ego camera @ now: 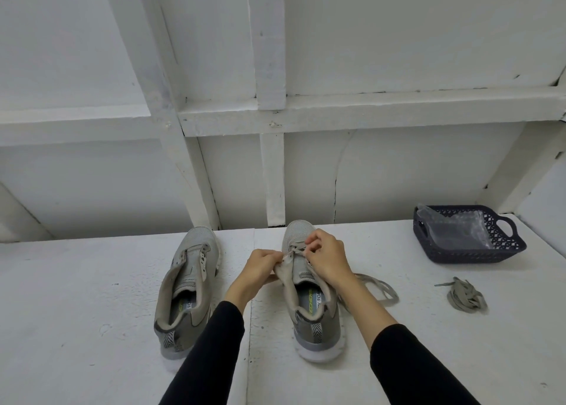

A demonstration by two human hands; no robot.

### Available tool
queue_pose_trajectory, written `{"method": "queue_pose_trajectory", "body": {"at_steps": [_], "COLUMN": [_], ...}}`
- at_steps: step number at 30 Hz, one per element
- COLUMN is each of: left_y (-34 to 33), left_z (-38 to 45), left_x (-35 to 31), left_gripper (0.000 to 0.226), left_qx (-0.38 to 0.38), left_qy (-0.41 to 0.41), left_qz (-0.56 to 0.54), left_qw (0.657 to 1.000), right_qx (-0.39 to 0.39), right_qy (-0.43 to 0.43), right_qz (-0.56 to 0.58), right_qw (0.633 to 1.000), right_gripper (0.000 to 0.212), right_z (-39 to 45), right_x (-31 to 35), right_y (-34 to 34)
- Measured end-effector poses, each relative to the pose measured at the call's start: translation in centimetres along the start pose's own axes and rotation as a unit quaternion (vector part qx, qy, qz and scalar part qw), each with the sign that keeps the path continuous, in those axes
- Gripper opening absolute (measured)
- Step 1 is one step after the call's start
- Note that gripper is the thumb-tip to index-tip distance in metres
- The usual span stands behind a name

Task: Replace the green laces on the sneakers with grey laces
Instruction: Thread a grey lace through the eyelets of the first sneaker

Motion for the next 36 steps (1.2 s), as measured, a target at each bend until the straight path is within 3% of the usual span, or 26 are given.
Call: {"method": "queue_pose_trajectory", "body": {"at_steps": [4,24,33,36], "left_y": [-0.3,-0.9,-1.6,-0.6], "left_z": [-0.1,0.6,0.3,0.1], "left_x": [0.1,-0.4,-0.2,-0.7], "left_gripper": [0.027,0.02,0.008,0.01], "left_qx": [0.015,-0.028,-0.131,-0.193], "left_qy": [-0.003,-0.01,-0.088,-0.069], "left_qz": [-0.009,-0.015,-0.012,-0.099], "left_qw": [1.0,0.999,0.987,0.974], "right_qx": [0.039,0.011,-0.029,-0.034], "right_qy": [0.027,0.072,0.057,0.039], "right_qz": [-0.026,-0.093,-0.108,-0.115], "right_qw": [0.999,0.993,0.992,0.992], "right_gripper": [0.018,0.011,0.014,0.024], "right_z": [-0.3,-1.3,-1.8,-2.5], "right_x": [0.0,0.6,0.4,0.5], "right_y": [-0.5,-1.1,-0.4,0.4]}}
Point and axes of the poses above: each hand's wrist, its own z-axis towards the middle knuckle, its own y-axis out of the back of the hand, x = y × z, the point moved 7 cm from there along z, towards the middle knuckle, and after that the axes turned 1 degree about z, right-handed, at the moved point
